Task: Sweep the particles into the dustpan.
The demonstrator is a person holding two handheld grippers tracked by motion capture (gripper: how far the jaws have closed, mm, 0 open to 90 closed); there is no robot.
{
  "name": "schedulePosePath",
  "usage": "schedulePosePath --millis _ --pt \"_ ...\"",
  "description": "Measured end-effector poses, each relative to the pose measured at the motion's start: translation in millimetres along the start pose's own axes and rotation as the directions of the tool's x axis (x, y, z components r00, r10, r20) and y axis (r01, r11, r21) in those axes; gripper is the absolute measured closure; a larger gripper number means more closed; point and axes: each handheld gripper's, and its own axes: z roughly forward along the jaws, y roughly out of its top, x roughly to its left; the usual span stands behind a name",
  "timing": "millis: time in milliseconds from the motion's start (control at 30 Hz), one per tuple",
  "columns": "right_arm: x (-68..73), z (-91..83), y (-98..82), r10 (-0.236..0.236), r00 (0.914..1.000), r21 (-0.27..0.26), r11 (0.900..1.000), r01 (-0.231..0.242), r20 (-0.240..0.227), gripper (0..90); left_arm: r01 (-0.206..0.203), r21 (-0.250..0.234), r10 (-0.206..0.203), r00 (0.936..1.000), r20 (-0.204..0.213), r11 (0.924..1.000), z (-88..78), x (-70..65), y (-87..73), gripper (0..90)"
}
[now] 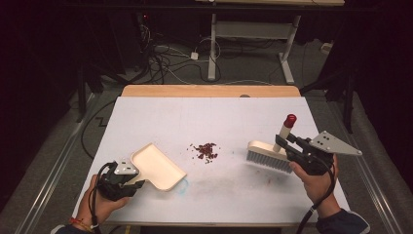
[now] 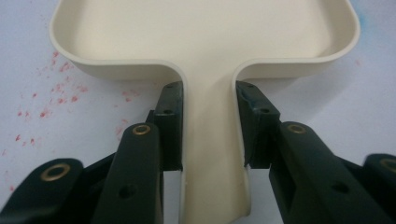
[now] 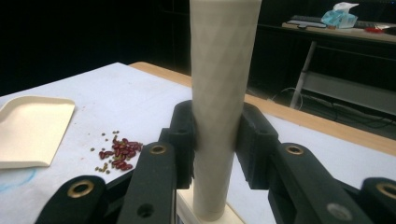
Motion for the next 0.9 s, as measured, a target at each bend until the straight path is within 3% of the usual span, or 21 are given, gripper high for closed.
schedulePosePath --millis 267,567,700,733,900 --pt "1.5 26.6 14.1 0.003 0.9999 -0.020 1.000 -0.003 -0.012 70.0 -0.008 0.004 0.008 1.0000 -0.001 1.0000 2.4 -4.4 4.7 63.9" --pt "10.7 85.0 34.2 0.000 0.9994 -0.010 1.000 0.001 0.033 70.1 -0.011 0.008 0.011 0.9999 0.010 0.9999 7.5 -8.2 10.4 63.9" --pt "10.5 102.5 33.2 -0.002 0.9989 -0.003 1.000 0.002 0.046 70.1 -0.008 0.008 0.008 0.9999 0.013 0.9999 9.7 -10.4 12.9 63.9" --pt "11.3 113.5 30.5 0.011 0.9980 0.005 1.000 -0.011 0.063 70.1 -0.006 0.007 0.006 0.9999 0.015 1.0000 10.5 -10.8 13.4 63.9" --pt "18.2 135.5 24.4 0.042 0.9961 0.016 0.999 -0.043 0.077 70.1 -0.005 0.005 0.005 0.9999 0.017 1.0000 14.5 -13.1 15.5 63.9"
